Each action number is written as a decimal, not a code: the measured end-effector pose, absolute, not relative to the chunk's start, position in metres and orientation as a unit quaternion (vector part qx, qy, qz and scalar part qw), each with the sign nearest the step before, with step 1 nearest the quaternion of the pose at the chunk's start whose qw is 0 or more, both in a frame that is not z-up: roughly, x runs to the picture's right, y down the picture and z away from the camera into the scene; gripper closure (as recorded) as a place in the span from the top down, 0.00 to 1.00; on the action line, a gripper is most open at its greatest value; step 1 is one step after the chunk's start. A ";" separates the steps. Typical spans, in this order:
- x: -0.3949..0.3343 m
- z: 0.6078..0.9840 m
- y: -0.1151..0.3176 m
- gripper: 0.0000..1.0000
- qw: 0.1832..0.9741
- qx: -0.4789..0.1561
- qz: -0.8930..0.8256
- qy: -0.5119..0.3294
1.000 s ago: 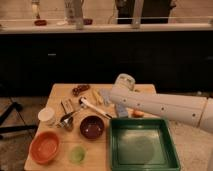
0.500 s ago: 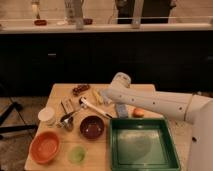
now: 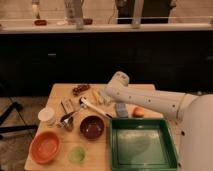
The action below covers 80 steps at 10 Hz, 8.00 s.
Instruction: Place sponge in tray
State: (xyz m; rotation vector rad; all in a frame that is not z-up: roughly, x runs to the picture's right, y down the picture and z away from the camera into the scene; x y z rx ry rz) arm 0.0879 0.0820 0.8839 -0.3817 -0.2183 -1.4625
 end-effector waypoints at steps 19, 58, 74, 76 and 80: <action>0.096 0.946 0.113 0.66 0.721 -0.220 -0.629 -0.192; 0.144 0.758 0.132 0.00 0.884 -0.239 -0.400 -0.031; 0.205 0.776 0.229 0.00 0.944 -0.325 -0.059 0.020; 0.215 0.775 0.242 0.00 0.942 -0.333 -0.032 0.029; 0.219 0.777 0.260 0.02 0.936 -0.349 -0.017 0.031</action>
